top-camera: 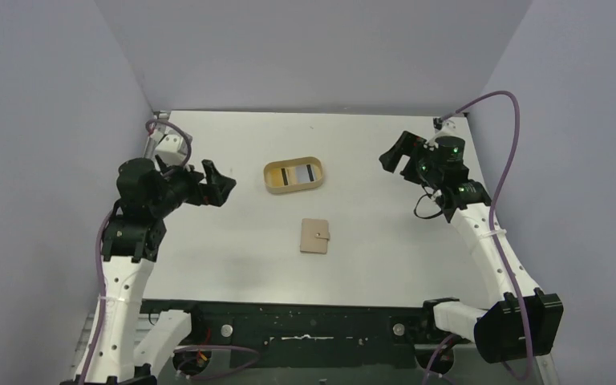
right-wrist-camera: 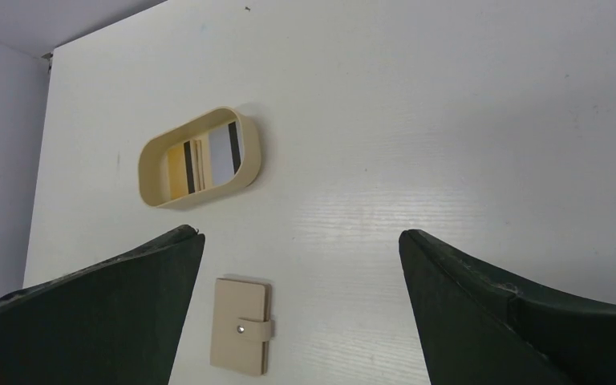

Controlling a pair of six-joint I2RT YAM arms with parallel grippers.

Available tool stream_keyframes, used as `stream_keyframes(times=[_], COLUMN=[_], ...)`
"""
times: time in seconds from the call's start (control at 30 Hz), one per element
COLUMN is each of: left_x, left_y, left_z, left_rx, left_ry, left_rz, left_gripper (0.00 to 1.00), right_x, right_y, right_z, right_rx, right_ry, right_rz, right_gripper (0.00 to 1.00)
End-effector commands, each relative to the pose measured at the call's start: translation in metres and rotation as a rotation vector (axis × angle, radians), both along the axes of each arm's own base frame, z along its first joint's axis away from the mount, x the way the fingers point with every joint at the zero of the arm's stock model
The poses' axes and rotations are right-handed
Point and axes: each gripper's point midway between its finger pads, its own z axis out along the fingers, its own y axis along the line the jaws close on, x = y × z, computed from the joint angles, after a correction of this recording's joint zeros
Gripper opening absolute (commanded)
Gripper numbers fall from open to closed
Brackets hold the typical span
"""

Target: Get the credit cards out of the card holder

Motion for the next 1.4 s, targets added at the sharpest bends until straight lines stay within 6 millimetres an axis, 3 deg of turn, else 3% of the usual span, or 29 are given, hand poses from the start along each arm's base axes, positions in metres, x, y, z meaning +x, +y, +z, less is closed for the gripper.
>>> stream_keyframes(times=[0.0,0.13,0.2,0.27,0.33,0.37,0.43,0.5,0.67,0.77,0.93,1.13,1.37], left_x=[-0.015,-0.050,-0.059,-0.053,-0.040,-0.029,-0.004,0.009,0.016,0.017,0.020,0.026,0.029], left_y=[-0.053,-0.087,-0.095,-0.097,-0.096,-0.093,-0.075,-0.060,-0.053,-0.055,-0.052,-0.054,-0.050], left_z=[0.033,0.057,0.064,0.073,0.074,0.069,0.039,0.011,-0.055,-0.081,-0.097,-0.110,-0.117], left_rx=[-0.062,-0.145,-0.199,-0.255,-0.280,-0.271,-0.228,-0.197,-0.283,-0.320,-0.276,-0.262,-0.256], left_ry=[-0.021,-0.011,-0.029,-0.053,-0.041,-0.019,0.111,0.207,0.377,0.437,0.462,0.488,0.495], left_rz=[-0.355,-0.674,-0.740,-0.715,-0.655,-0.608,-0.413,-0.284,-0.123,-0.088,-0.078,-0.089,-0.060], left_gripper=[0.97,0.97,0.97,0.97,0.97,0.97,0.97,0.95,0.94,0.94,0.94,0.94,0.93], right_x=[0.007,0.002,-0.003,-0.009,-0.019,-0.022,-0.037,-0.046,-0.070,-0.081,-0.090,-0.090,-0.092], right_y=[0.002,0.004,0.011,0.024,0.039,0.041,0.068,0.081,0.107,0.116,0.148,0.170,0.185], right_z=[0.040,0.037,0.028,0.023,0.012,0.006,-0.006,-0.025,-0.079,-0.111,-0.126,-0.144,-0.164], right_rx=[-0.001,-0.020,-0.029,-0.051,-0.185,-0.309,-0.486,-0.554,-0.729,-0.791,-0.664,-0.610,-0.598], right_ry=[-0.125,-0.109,-0.093,-0.099,-0.062,-0.050,-0.039,0.012,0.164,0.220,0.177,0.177,0.205], right_rz=[-0.002,0.033,0.092,0.196,0.257,0.252,0.343,0.395,0.579,0.665,0.787,0.882,0.977], right_gripper=[1.00,1.00,1.00,1.00,1.00,1.00,1.00,1.00,0.97,0.92,0.86,0.67,0.56])
